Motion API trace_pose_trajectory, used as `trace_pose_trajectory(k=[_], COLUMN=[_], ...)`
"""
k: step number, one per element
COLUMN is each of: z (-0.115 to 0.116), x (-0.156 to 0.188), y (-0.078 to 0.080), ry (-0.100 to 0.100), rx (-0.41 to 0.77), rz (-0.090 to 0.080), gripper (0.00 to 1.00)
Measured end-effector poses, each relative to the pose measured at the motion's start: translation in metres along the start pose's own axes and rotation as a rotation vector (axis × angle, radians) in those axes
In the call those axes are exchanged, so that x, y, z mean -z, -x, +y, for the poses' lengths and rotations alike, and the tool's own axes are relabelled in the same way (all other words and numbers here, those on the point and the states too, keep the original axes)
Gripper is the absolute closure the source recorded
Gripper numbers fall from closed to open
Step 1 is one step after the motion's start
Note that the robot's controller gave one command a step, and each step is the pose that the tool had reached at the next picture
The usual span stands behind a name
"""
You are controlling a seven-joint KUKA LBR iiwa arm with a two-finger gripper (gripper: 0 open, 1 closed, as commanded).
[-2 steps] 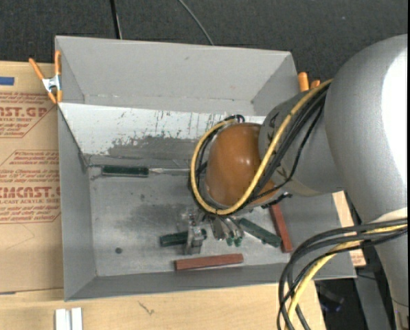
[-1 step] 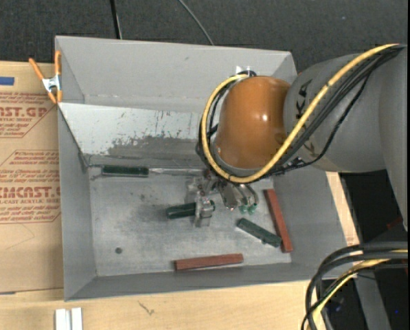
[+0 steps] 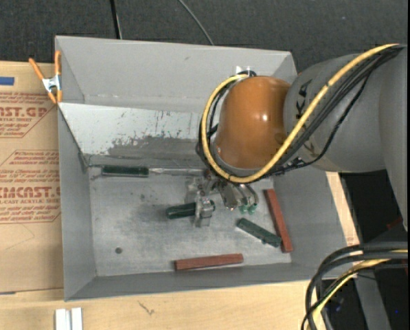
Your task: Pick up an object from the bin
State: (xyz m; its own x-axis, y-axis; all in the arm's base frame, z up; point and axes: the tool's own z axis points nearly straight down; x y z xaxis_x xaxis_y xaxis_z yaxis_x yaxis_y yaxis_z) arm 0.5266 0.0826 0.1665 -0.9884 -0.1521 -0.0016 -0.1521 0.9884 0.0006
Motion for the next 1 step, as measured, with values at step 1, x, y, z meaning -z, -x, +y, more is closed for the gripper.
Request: trace_pose_trajectory(k=[1], z=[0.0043], x=[0.0854], y=[-0.0006], ry=[-0.001], rx=[-0.012], rz=[-0.001], gripper=[1.0])
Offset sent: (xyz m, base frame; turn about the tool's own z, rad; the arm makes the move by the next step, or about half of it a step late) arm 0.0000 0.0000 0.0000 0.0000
